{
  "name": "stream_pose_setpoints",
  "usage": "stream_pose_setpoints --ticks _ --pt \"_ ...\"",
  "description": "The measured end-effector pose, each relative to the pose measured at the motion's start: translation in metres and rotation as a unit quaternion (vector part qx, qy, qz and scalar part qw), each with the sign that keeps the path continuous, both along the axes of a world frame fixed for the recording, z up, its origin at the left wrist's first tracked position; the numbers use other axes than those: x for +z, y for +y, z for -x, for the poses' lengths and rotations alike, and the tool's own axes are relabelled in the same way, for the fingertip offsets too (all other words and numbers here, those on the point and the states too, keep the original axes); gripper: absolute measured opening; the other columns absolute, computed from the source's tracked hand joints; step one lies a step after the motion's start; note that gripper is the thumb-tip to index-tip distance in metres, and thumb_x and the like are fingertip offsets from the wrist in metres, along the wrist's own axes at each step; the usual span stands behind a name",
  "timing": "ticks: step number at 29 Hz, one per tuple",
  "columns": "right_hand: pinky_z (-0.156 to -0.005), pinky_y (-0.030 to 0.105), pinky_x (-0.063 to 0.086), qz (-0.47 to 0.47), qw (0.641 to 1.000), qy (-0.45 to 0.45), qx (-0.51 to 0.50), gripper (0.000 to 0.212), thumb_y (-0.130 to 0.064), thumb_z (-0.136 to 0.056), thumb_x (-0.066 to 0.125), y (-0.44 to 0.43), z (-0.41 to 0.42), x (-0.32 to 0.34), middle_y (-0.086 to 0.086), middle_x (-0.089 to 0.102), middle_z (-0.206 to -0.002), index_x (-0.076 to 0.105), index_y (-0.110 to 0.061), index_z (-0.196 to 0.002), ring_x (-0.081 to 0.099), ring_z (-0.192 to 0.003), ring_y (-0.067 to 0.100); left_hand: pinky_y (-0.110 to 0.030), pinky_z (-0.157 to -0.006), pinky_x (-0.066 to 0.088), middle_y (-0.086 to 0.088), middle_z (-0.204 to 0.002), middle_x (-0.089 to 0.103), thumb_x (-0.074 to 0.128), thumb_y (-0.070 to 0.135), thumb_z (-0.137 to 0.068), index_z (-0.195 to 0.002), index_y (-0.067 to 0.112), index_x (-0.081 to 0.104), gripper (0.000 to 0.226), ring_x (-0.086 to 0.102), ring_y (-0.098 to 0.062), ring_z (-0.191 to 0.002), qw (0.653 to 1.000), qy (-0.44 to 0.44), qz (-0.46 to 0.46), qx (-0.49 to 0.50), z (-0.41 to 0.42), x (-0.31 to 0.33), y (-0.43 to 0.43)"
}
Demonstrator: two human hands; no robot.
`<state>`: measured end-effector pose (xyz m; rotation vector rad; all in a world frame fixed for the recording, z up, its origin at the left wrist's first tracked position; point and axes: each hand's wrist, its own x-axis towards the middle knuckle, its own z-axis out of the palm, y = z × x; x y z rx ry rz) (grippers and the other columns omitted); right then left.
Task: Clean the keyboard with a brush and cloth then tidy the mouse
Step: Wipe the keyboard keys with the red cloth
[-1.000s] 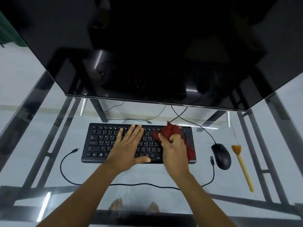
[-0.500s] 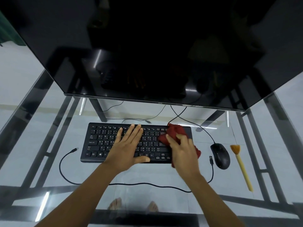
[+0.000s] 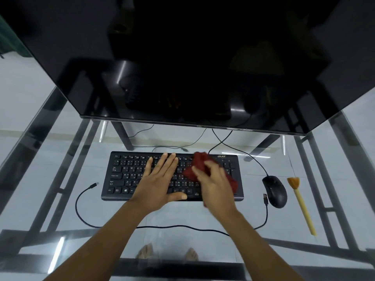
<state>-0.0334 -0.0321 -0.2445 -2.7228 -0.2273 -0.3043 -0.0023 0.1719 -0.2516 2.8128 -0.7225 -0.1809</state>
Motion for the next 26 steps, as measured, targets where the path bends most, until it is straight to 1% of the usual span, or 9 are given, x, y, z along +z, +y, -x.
stream_pose_setpoints --ticks 4,8,10,13,15,18,21,24,26 --pt "-0.086 0.043 0.052 0.011 0.991 0.007 -0.133 0.036 -0.007 -0.089 0.062 -0.023 -0.022 0.003 0.008 0.049 -0.142 0.066 -0.018 -0.123 0.050 -0.098 0.031 -0.053 -0.118 -0.002 0.002 -0.160 -0.002 0.023 0.088 -0.075 -0.152 0.014 0.007 0.109 -0.010 -0.016 -0.147 1.000 -0.003 -0.010 -0.001 0.000 0.001 0.001" --pt "-0.081 0.036 0.052 0.043 0.997 -0.034 -0.060 0.049 -0.002 -0.079 0.070 -0.001 -0.005 -0.003 0.005 0.054 -0.140 0.064 -0.018 -0.126 0.051 -0.088 0.025 -0.052 -0.117 -0.003 0.001 -0.161 0.000 0.023 0.088 -0.076 -0.152 0.013 0.009 0.108 -0.009 -0.015 -0.148 1.000 -0.006 -0.003 0.003 0.001 -0.001 0.000" --pt "-0.085 0.035 0.051 0.051 0.998 -0.027 -0.012 0.061 -0.002 -0.080 0.069 -0.004 0.001 -0.003 0.003 0.053 -0.141 0.055 -0.022 -0.136 0.052 -0.090 0.025 -0.052 -0.117 -0.002 0.001 -0.161 0.000 0.023 0.088 -0.076 -0.152 0.013 0.008 0.108 -0.009 -0.016 -0.148 1.000 -0.006 -0.002 0.001 0.001 0.000 0.000" --pt "-0.080 0.034 0.050 0.050 0.997 -0.031 -0.041 0.063 -0.009 -0.089 0.063 -0.027 -0.002 -0.001 0.001 0.060 -0.131 0.039 -0.017 -0.147 0.051 -0.085 0.023 -0.054 -0.117 0.001 0.000 -0.161 0.001 0.021 0.089 -0.076 -0.152 0.012 0.008 0.109 -0.007 -0.017 -0.148 1.000 -0.003 -0.007 0.000 0.001 0.001 0.000" --pt "-0.079 0.036 0.051 0.034 0.995 -0.027 -0.089 0.054 -0.012 -0.091 0.061 -0.042 -0.005 0.000 0.004 0.065 -0.123 0.044 -0.010 -0.143 0.052 -0.084 0.025 -0.054 -0.117 0.001 0.001 -0.161 -0.001 0.021 0.089 -0.076 -0.152 0.013 0.007 0.109 -0.009 -0.017 -0.148 1.000 0.000 -0.012 -0.001 0.001 0.001 0.000" --pt "-0.083 0.037 0.051 0.015 0.993 -0.025 -0.114 0.044 -0.014 -0.093 0.059 -0.036 -0.003 -0.002 0.006 0.061 -0.130 0.052 -0.008 -0.136 0.051 -0.089 0.025 -0.054 -0.118 0.000 0.001 -0.161 -0.002 0.021 0.089 -0.076 -0.152 0.013 0.007 0.109 -0.010 -0.017 -0.147 1.000 -0.002 -0.014 0.001 0.001 0.001 0.001" --pt "-0.089 0.037 0.050 0.002 0.996 -0.032 -0.085 0.041 -0.018 -0.091 0.058 -0.006 0.005 -0.005 0.008 0.059 -0.131 0.058 -0.007 -0.131 0.052 -0.094 0.025 -0.053 -0.118 -0.001 0.000 -0.161 -0.001 0.020 0.089 -0.076 -0.152 0.013 0.007 0.109 -0.010 -0.017 -0.148 1.000 -0.002 -0.015 0.001 0.001 0.001 0.000" --pt "-0.088 0.040 0.053 0.024 0.999 -0.040 -0.020 0.042 -0.013 -0.087 0.067 -0.013 0.001 -0.005 0.012 0.060 -0.125 0.061 -0.006 -0.128 0.055 -0.097 0.029 -0.053 -0.117 -0.003 0.000 -0.161 -0.002 0.020 0.089 -0.076 -0.152 0.013 0.007 0.109 -0.010 -0.017 -0.147 1.000 0.000 -0.012 -0.002 0.001 0.002 0.000" --pt "-0.087 0.042 0.055 0.007 0.997 -0.026 -0.068 0.040 -0.010 -0.088 0.066 -0.035 -0.009 -0.004 0.014 0.059 -0.123 0.061 -0.006 -0.127 0.056 -0.099 0.033 -0.053 -0.118 -0.003 0.000 -0.160 -0.003 0.019 0.089 -0.076 -0.152 0.013 0.005 0.109 -0.011 -0.017 -0.147 1.000 -0.001 -0.015 -0.003 0.001 0.002 0.000"
